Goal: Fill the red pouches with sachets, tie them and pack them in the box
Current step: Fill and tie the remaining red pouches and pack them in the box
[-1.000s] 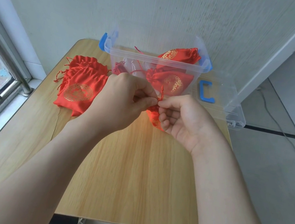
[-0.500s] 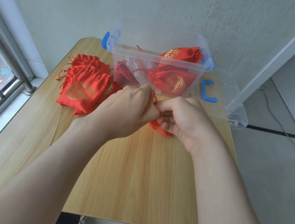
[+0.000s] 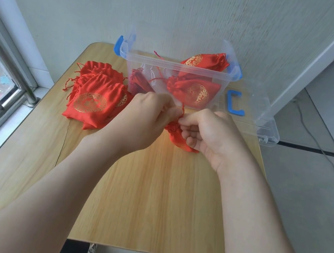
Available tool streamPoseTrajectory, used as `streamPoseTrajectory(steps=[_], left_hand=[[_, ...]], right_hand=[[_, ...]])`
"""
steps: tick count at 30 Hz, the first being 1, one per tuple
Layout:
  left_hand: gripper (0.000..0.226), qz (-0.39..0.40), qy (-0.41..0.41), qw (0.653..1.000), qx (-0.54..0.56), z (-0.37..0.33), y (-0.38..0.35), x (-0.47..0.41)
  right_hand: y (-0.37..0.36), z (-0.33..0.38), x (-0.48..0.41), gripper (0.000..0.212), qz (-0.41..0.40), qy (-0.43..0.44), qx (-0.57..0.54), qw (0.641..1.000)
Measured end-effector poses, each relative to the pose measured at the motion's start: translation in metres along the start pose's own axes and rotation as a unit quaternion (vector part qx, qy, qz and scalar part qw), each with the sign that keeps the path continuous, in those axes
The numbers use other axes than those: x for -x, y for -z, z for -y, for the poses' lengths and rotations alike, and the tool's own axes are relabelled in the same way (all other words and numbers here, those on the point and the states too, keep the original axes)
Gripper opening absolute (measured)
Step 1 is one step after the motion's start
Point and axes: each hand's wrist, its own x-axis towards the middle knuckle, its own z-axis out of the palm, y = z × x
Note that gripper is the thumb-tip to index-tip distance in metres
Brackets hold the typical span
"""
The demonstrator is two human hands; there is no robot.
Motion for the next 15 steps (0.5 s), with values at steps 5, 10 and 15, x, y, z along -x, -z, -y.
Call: streamPoseTrajectory(steps=[5, 10, 15], left_hand=[[0.035, 0.014, 0.097, 0.990, 0.100, -0.010, -0.003, -0.002], [0.053, 0.007, 0.203, 0.952, 0.227, -0.011, -0.006, -0.006], [0.059, -0.041, 0.246, 0.929, 0.275, -0.008, -0.003, -0.008]], right_hand=[[0.001, 0.003, 0.000, 0.005, -0.011, 0.015, -0.030, 0.999], [0.000, 0.005, 0.001, 0.015, 0.035, 0.023, -0.036, 0.998], [0.003, 0.003, 0.000, 0.008, 0.015, 0.033, 0.004, 0.999]])
